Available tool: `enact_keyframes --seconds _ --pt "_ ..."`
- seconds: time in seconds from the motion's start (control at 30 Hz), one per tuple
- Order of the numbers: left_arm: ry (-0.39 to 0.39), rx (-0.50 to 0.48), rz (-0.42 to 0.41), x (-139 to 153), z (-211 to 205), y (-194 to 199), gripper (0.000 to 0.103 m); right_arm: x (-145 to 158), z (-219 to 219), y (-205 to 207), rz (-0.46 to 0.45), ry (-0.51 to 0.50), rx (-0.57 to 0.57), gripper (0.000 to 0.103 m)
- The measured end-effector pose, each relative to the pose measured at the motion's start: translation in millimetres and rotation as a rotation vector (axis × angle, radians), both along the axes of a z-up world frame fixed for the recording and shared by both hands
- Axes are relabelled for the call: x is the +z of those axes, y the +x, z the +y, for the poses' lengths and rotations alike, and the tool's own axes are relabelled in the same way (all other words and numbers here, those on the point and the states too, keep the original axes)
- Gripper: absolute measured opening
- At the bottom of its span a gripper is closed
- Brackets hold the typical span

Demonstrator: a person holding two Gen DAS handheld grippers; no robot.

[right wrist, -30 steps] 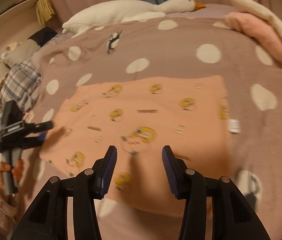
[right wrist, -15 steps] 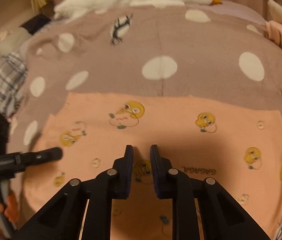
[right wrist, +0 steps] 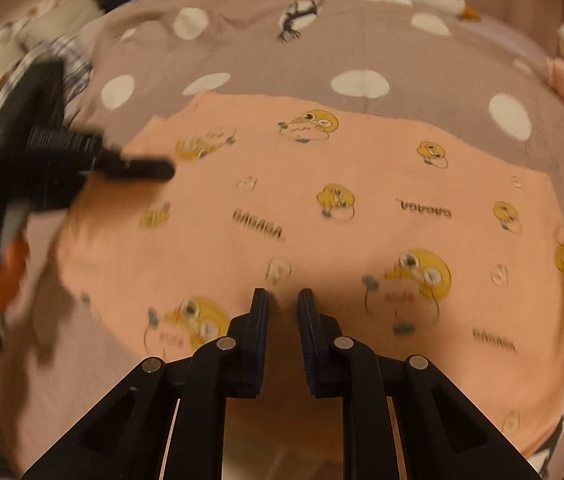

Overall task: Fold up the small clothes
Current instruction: 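Fold the held edge over the shirt body with the left gripper, then release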

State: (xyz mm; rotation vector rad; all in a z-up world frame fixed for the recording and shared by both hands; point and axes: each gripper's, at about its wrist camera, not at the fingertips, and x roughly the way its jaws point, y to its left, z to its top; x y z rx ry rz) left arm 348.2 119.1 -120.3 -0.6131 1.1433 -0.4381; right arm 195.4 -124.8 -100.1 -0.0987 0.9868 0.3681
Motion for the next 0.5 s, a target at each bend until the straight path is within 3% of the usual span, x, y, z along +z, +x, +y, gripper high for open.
enact_keyframes --seconds 0.13,0.27,0.5 --pt "0.032 -0.048 -0.059 32 -21 -8 0.017 4 -20 -5 0.063 0.142 -0.032 0.019" --pt "0.081 -0.111 -0.109 60 -53 -15 0.016 11 -45 -6 0.060 0.253 -0.095 0.019" --pt "0.147 -0.220 -0.150 69 -125 -17 0.013 10 -100 4 0.087 0.517 -0.250 0.019"
